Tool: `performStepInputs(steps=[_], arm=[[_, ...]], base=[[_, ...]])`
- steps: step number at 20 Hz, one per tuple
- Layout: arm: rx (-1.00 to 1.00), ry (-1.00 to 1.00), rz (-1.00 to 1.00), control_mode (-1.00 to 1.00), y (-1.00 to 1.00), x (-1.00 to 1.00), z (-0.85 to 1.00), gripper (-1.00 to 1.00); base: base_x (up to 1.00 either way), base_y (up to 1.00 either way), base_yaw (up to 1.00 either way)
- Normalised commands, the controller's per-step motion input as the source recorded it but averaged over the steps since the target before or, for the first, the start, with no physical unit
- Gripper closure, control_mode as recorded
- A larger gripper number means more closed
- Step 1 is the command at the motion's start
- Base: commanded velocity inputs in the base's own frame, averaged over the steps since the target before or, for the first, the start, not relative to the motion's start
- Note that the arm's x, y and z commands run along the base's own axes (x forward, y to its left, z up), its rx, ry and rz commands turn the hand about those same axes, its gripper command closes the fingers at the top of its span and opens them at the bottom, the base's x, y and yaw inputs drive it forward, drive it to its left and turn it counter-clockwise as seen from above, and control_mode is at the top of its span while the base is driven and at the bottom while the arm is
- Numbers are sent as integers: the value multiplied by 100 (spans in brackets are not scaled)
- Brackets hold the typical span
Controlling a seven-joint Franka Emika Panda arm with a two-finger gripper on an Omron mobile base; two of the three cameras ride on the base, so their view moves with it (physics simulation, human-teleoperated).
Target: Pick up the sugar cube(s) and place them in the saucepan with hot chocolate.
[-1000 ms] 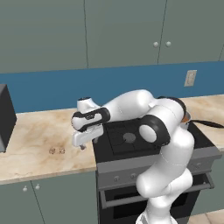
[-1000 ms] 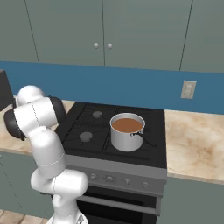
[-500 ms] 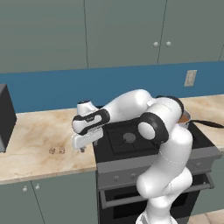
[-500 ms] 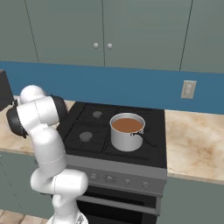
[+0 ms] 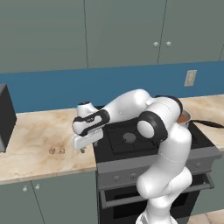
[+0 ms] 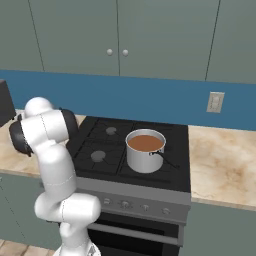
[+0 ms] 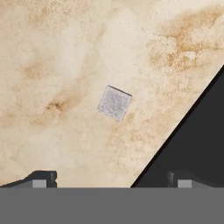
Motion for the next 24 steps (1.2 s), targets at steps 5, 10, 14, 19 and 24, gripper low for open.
performStepInputs(steps=[5,10,14,19,24], arm=[[0,0,0,-100,2,14,0,-100],[0,0,0,-100,14,20,-1,-100],[0,0,0,-100,18,20,-10,-100],[0,0,0,-100,12,17,-20,-100],[0,0,0,-100,0,13,-20,-100]], base=[[0,0,0],[0,0,0],[0,0,0],[0,0,0],[0,0,0]])
